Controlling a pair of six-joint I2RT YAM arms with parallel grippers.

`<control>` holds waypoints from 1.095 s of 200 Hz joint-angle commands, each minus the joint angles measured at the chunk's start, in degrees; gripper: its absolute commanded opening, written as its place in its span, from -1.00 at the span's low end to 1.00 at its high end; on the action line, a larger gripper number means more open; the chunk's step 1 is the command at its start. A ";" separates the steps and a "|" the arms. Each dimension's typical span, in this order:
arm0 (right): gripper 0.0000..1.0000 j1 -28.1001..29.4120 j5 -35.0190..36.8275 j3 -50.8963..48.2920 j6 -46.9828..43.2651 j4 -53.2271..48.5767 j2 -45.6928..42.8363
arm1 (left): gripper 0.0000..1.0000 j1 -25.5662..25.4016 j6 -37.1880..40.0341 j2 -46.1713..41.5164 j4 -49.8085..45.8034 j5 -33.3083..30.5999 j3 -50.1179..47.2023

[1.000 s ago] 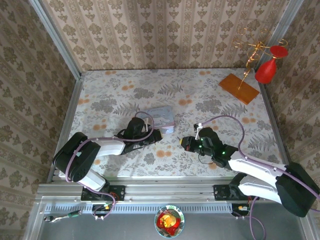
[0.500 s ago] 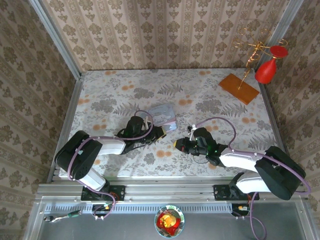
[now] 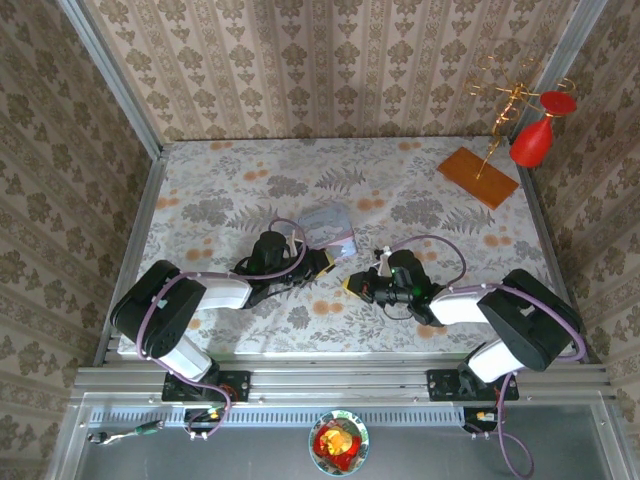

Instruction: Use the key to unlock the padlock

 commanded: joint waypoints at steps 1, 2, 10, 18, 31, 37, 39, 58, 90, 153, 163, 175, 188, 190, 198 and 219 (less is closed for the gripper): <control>-1.00 -2.12 -3.12 -0.64 2.56 6.76 0.66 | -0.89 0.14 -1.69 0.68 3.51 2.07 -0.10; -1.00 -2.18 -3.19 -0.64 2.58 6.83 0.69 | -0.89 0.13 -1.70 0.76 3.51 2.03 -0.10; -1.00 -2.52 -3.74 -0.44 2.78 7.25 0.79 | -0.89 0.19 -1.71 0.79 3.67 2.15 -0.03; -1.00 -2.51 -4.06 -0.15 2.87 7.47 0.75 | -0.89 0.11 -1.71 0.88 3.60 2.18 0.07; -1.00 -2.51 -4.65 0.08 3.26 8.25 0.69 | -0.89 0.13 -1.95 1.12 3.77 2.25 0.17; -1.00 -2.51 -4.77 0.21 3.47 8.39 0.70 | -0.89 0.11 -2.06 1.23 3.86 2.34 0.30; -1.00 -2.51 -4.87 0.23 3.51 8.40 0.71 | -0.89 0.11 -2.10 1.27 3.86 2.27 0.34; -1.00 -2.51 -4.94 0.41 3.82 8.40 0.58 | -0.89 0.11 -2.48 1.39 4.17 2.25 0.43; -1.00 -2.56 -5.42 0.38 5.28 8.81 1.26 | -0.89 0.11 -3.18 1.79 4.93 2.33 0.52; -1.00 -2.33 -6.02 -0.12 7.43 12.06 3.67 | -0.90 0.14 -4.18 2.56 5.91 2.71 1.14; -1.00 -2.25 -5.91 -0.12 7.49 12.24 3.84 | -0.90 0.11 -4.26 2.60 5.97 2.72 1.14; -1.00 -2.20 -5.97 -0.21 7.58 12.51 4.09 | -0.90 0.13 -4.41 2.78 6.06 2.70 1.23; -1.00 -2.11 -5.82 -0.29 7.62 12.76 4.20 | -0.90 0.12 -4.52 2.95 6.28 2.80 1.23; -1.00 -2.08 -5.82 -0.29 7.62 12.79 4.22 | -0.90 0.12 -4.52 2.97 6.25 2.81 1.23; -1.00 -2.00 -5.89 -0.21 7.60 12.81 4.31 | -0.90 0.12 -4.61 3.02 6.34 2.85 1.23; -1.00 -1.77 -5.69 -0.23 7.71 13.08 4.63 | -0.90 0.12 -4.86 3.15 6.75 2.85 1.14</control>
